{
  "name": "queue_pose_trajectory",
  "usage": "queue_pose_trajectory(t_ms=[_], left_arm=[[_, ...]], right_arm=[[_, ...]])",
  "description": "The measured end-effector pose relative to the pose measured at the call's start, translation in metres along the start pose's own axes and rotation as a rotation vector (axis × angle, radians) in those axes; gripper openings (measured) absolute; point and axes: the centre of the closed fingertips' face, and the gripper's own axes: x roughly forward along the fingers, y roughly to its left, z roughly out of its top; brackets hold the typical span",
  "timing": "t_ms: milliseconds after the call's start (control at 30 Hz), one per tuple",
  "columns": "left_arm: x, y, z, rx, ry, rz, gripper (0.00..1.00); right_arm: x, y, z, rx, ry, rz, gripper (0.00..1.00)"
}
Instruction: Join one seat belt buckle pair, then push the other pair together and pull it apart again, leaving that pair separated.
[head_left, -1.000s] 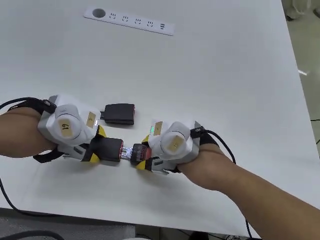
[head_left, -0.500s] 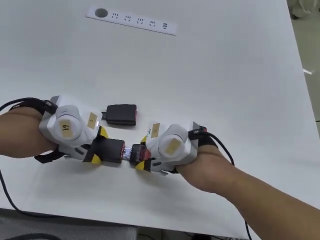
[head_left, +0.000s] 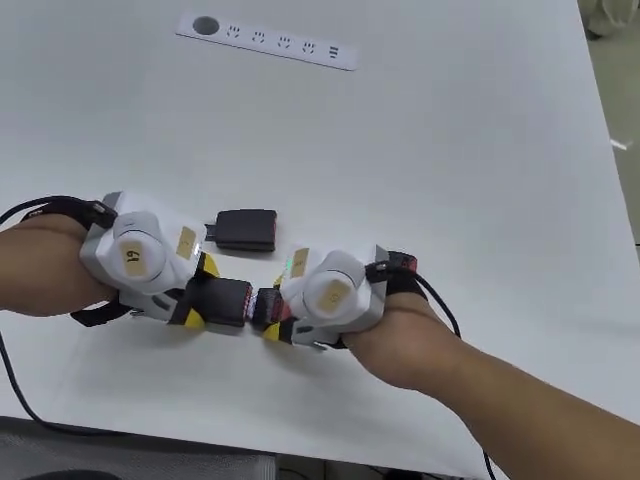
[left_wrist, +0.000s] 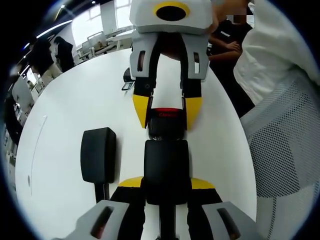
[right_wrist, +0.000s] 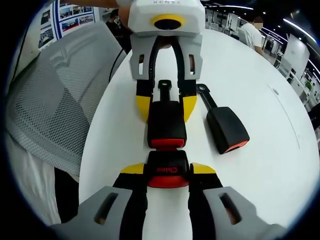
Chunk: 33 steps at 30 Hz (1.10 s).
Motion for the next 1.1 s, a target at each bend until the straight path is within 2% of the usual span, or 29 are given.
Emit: queue_pose_trajectory(t_ms=[33, 67, 433, 633, 767, 833, 1100], left_arm=[[0.000, 0.000, 0.000, 0.003, 0.002, -0.001, 0.32], [0.000, 0.000, 0.000, 0.003, 0.003, -0.001, 0.32], [0.000, 0.002, -0.003, 0.005, 0.008, 0.003, 0.32], [0.000, 0.002, -0.003, 0.000, -0.005, -0.006, 0.32], [0.000, 0.002, -0.001, -0.003, 0.004, 0.006, 0.32], [0.000, 0.002, -0.003, -0.008, 0.006, 0.006, 0.32], [0.000, 0.002, -0.002, -0.018, 0.001, 0.004, 0.32]], right_arm=[[-0.002, 0.002, -0.010, -0.028, 0.054, 0.023, 0.28], [-0.003, 0.003, -0.011, -0.028, 0.057, 0.028, 0.28], [-0.001, -0.002, -0.006, -0.024, 0.061, 0.021, 0.28], [0.000, -0.007, -0.004, -0.033, 0.059, 0.018, 0.28], [-0.001, -0.009, -0.003, -0.018, 0.062, 0.028, 0.28], [0.001, -0.010, -0.004, -0.034, 0.072, 0.027, 0.29], [-0.001, -0.008, -0.003, -0.038, 0.079, 0.018, 0.29]])
